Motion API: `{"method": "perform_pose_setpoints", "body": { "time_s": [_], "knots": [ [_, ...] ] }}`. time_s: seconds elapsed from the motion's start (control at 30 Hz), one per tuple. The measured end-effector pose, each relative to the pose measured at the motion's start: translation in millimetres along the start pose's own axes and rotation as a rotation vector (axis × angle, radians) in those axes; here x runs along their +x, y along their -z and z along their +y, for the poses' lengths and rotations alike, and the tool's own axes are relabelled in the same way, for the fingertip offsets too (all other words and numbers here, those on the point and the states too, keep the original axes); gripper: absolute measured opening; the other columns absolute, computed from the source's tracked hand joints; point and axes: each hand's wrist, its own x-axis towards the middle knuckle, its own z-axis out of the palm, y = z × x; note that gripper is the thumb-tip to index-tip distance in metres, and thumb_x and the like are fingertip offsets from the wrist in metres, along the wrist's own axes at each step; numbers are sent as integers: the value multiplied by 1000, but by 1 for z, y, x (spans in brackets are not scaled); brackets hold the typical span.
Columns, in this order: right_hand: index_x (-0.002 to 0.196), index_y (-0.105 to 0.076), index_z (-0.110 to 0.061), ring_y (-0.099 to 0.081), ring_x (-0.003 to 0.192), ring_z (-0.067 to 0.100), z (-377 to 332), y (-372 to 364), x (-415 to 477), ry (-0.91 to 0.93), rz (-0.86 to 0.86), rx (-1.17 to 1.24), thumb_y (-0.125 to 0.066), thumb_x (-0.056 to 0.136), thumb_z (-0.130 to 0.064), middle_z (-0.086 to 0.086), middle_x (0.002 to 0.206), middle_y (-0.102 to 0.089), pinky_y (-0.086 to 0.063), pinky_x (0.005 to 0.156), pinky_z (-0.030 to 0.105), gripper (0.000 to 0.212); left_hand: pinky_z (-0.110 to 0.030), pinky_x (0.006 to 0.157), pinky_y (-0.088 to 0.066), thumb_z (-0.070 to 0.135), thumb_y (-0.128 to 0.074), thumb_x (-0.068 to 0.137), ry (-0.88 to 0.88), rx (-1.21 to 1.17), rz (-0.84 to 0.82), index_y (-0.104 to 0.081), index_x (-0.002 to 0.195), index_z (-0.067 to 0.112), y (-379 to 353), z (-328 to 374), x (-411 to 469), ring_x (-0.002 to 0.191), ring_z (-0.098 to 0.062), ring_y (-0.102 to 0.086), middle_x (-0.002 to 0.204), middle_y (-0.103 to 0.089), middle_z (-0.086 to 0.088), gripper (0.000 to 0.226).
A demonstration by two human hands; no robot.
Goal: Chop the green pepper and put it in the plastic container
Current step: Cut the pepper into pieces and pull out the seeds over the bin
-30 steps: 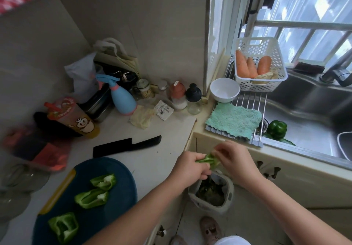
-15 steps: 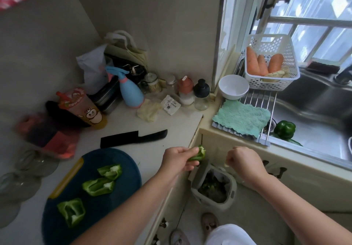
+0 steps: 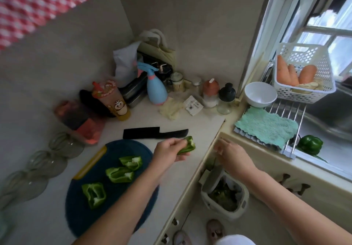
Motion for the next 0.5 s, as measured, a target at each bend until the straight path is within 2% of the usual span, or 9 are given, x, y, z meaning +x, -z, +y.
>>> {"method": "perform_pose_setpoints", "body": {
  "time_s": [0.1,0.17,0.23,0.3,0.37,0.5],
  "knots": [
    [99,-56,-19,-55,84,12,-47,-1,18,116,-15,30,-57,92,-25,-9,97,-48,-50,77,26,10,-23,68,-52,21,-58,92,-15,95,154,-65,98,11,64,4,7,78,-12,-60,93,-64,-4,14],
    [103,-56,-20,-56,86,11,-76,-13,28,175,-45,52,-55,93,-22,-7,101,-51,-50,77,25,11,-24,69,-49,18,-55,94,47,145,244,-63,105,8,112,-1,11,80,-13,-57,96,-60,-4,17],
    [115,-55,-20,-58,98,16,-100,-31,39,235,-138,34,-55,93,-20,-2,114,-54,-50,85,30,22,-23,68,-48,15,-54,94,113,159,343,-61,111,5,156,-9,12,86,-16,-56,102,-59,-9,21],
    [126,-49,-19,-56,108,23,-123,-50,51,279,-253,0,-58,91,-18,3,124,-52,-48,90,36,36,-23,68,-46,15,-54,94,141,200,418,-61,114,2,188,-20,9,84,-17,-55,104,-58,-10,25],
    [134,-44,-16,-54,111,30,-142,-66,63,329,-332,-44,-58,89,-15,9,125,-49,-47,90,37,46,-27,70,-47,15,-53,94,142,245,447,-60,115,1,207,-32,9,82,-17,-54,103,-57,-9,26],
    [140,-39,-17,-51,113,35,-169,-91,76,389,-404,-82,-57,88,-12,16,127,-45,-45,92,38,55,-36,86,-49,18,-53,95,177,349,419,-62,113,3,221,-50,17,97,-25,-55,107,-59,-11,25]
  ]
}}
